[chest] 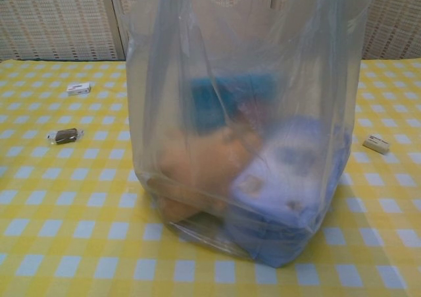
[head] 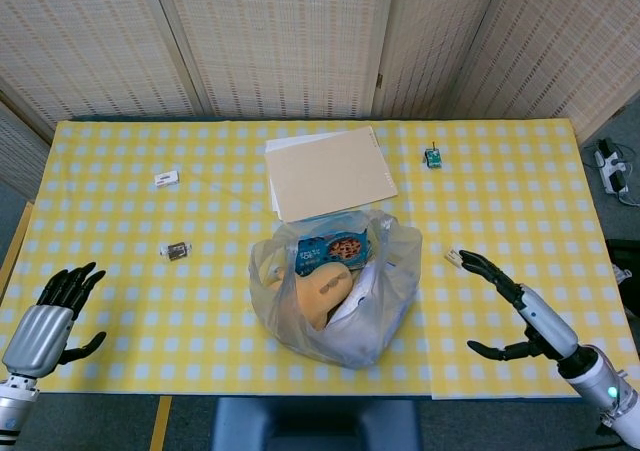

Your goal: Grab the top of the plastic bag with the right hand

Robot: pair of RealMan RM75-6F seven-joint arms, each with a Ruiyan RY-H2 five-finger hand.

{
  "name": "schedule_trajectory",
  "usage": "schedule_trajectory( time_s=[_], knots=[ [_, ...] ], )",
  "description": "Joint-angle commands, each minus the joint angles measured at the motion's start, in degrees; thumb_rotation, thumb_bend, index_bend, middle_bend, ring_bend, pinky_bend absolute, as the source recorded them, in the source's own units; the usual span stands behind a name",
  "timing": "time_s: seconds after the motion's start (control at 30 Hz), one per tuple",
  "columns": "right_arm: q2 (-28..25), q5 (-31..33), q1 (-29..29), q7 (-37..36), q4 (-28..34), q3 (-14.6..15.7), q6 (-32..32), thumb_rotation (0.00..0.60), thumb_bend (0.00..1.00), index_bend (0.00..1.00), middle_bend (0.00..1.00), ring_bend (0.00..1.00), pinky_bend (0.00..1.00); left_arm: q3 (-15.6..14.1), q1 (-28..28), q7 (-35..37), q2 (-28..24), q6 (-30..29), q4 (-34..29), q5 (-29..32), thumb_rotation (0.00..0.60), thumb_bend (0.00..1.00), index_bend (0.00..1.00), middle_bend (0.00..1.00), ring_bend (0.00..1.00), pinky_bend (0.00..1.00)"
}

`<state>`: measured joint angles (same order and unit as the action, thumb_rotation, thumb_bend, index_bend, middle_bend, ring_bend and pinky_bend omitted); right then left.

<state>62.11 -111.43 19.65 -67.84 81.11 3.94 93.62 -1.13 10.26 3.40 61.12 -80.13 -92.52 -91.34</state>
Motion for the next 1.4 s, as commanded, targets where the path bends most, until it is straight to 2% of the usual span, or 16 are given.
schedule_trajectory(
  time_s=[0.03, 0.13, 0.2, 0.27, 0.4, 0.83, 1.4],
  knots=[
    [2.58, 2.17, 3.57, -14.05, -1.94, -0.22, 0.72, 0.6, 0.29, 0.0, 0.0, 0.02, 0.0, 0.0, -0.01, 0.36, -0.13, -0.09, 0.14, -0.03, 0.6, 0.32, 0.01, 0.05, 0.05, 0.01],
    [2.92, 3.01, 5.32, -21.51, -1.87, 0.15, -0.2, 0.6, 0.29, 0.0, 0.0, 0.02, 0.0, 0.07, 0.0, 0.82, -0.29, -0.13, 0.23, 0.07, 0.6, 0.32, 0.01, 0.05, 0.05, 0.01],
    [2.67, 3.25, 6.9, -31.36, -1.41, 0.98, -0.52, 0.6, 0.29, 0.0, 0.0, 0.02, 0.0, 0.06, -0.04, 1.08, -0.38, -0.22, 0.24, 0.06, 0.6, 0.32, 0.01, 0.05, 0.05, 0.01],
    [2.67, 3.23, 8.25, -38.05, -2.29, 1.36, -0.48, 0.6, 0.29, 0.0, 0.0, 0.02, 0.0, -0.03, -0.08, 1.45, -0.5, -0.22, 0.18, -0.01, 0.6, 0.32, 0.01, 0.05, 0.05, 0.01],
    [3.19, 3.78, 9.7, -42.95, -2.82, 1.35, -0.5, 0.6, 0.29, 0.0, 0.01, 0.04, 0.0, -0.05, -0.02, 2.04, -0.68, -0.21, 0.24, -0.11, 0.6, 0.32, 0.01, 0.05, 0.05, 0.01],
    [3.07, 4.2, 12.83, -45.12, -0.84, 1.87, -2.42, 0.6, 0.29, 0.0, 0.01, 0.05, 0.0, 0.26, 0.25, 3.6, -1.01, 0.3, 0.84, 0.59, 0.6, 0.32, 0.01, 0.05, 0.05, 0.01],
    [3.45, 4.1, 16.18, -43.45, 1.24, 3.01, -5.78, 0.6, 0.29, 0.0, 0.0, 0.05, 0.0, 0.32, 0.11, 4.66, -1.36, -0.29, 1.09, 0.34, 0.6, 0.32, 0.01, 0.05, 0.05, 0.01]
  ],
)
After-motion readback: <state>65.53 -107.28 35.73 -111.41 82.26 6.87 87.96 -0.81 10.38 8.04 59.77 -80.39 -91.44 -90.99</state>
